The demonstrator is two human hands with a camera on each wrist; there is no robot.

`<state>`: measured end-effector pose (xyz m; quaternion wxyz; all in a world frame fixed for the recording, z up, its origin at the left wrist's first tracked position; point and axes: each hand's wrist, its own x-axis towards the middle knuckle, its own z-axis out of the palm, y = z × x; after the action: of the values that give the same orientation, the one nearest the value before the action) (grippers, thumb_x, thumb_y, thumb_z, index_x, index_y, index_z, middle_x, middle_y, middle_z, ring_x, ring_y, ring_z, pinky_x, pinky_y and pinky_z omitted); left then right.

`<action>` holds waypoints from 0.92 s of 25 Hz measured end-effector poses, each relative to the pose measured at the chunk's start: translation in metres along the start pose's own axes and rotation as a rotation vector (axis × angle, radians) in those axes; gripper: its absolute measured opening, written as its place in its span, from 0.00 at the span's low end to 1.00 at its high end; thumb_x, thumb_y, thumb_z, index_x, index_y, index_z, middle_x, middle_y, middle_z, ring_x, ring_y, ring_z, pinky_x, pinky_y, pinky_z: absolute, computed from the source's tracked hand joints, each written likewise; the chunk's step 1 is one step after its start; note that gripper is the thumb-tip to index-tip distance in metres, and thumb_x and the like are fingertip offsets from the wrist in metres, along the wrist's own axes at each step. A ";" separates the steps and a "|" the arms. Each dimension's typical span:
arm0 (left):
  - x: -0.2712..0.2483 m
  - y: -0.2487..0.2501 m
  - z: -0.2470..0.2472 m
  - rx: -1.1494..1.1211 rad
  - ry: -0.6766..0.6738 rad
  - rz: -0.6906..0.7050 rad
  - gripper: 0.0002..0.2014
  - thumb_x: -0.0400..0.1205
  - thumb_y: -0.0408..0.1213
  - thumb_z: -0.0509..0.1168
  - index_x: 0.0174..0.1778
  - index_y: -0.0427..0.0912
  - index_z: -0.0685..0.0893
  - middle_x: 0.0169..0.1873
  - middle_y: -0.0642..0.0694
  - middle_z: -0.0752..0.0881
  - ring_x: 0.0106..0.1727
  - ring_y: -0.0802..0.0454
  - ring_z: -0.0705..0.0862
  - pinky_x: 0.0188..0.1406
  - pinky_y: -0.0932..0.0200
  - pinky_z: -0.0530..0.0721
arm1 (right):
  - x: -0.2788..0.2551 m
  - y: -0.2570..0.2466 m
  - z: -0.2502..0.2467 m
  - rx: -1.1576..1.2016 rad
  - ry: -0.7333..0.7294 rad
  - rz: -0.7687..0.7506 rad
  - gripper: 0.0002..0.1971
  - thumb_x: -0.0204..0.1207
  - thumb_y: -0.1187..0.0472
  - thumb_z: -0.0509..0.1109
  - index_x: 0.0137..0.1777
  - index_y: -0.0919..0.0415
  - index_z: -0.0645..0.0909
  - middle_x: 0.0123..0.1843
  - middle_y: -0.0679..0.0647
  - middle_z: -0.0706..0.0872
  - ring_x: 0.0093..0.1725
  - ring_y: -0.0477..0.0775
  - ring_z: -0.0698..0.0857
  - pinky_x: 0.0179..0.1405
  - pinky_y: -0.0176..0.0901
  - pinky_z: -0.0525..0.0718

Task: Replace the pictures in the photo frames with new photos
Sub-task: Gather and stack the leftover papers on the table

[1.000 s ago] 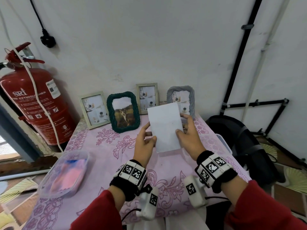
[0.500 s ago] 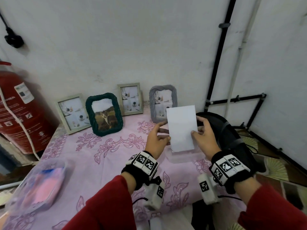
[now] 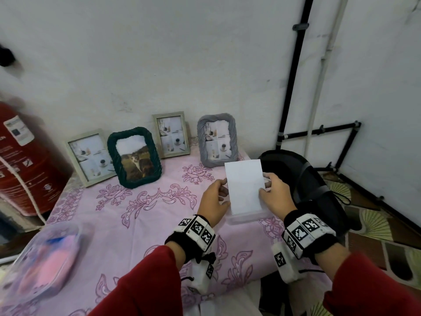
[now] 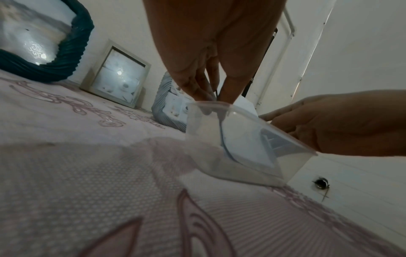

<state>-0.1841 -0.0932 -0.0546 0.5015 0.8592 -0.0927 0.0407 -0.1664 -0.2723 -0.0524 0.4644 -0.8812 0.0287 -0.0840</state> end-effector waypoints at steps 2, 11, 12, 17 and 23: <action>-0.001 -0.002 0.000 0.062 -0.018 0.019 0.27 0.73 0.19 0.66 0.69 0.34 0.72 0.49 0.42 0.78 0.50 0.50 0.77 0.47 0.68 0.74 | 0.000 0.000 0.001 -0.045 0.012 -0.015 0.24 0.72 0.76 0.64 0.69 0.69 0.73 0.58 0.69 0.82 0.58 0.66 0.81 0.61 0.51 0.78; -0.005 -0.005 -0.004 0.296 -0.048 -0.049 0.35 0.74 0.39 0.73 0.77 0.44 0.67 0.72 0.40 0.64 0.75 0.46 0.64 0.75 0.55 0.63 | 0.002 -0.001 0.006 -0.163 -0.066 -0.034 0.26 0.73 0.73 0.66 0.72 0.68 0.69 0.59 0.70 0.82 0.60 0.69 0.80 0.61 0.52 0.78; -0.006 -0.005 -0.004 0.227 -0.071 -0.054 0.35 0.75 0.38 0.72 0.78 0.43 0.66 0.71 0.39 0.66 0.74 0.45 0.65 0.75 0.55 0.66 | 0.002 -0.001 0.007 -0.144 -0.059 -0.035 0.26 0.73 0.73 0.65 0.72 0.68 0.69 0.59 0.70 0.82 0.59 0.68 0.81 0.61 0.50 0.77; -0.005 -0.003 -0.002 0.187 -0.069 -0.072 0.35 0.75 0.35 0.72 0.77 0.40 0.66 0.67 0.39 0.68 0.71 0.45 0.68 0.71 0.52 0.72 | 0.005 0.003 0.008 -0.090 -0.092 -0.070 0.24 0.71 0.76 0.66 0.69 0.68 0.74 0.54 0.67 0.84 0.46 0.60 0.83 0.54 0.45 0.81; -0.010 -0.005 -0.001 0.090 0.011 -0.143 0.33 0.80 0.39 0.67 0.79 0.40 0.62 0.65 0.38 0.71 0.64 0.44 0.76 0.67 0.57 0.74 | 0.002 0.007 0.000 -0.314 0.176 -0.207 0.19 0.71 0.73 0.66 0.62 0.63 0.81 0.58 0.63 0.79 0.58 0.64 0.76 0.60 0.53 0.76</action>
<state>-0.1932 -0.0889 -0.0603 0.4643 0.8852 -0.0262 0.0137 -0.1643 -0.2765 -0.0581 0.3058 -0.9303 -0.0088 -0.2025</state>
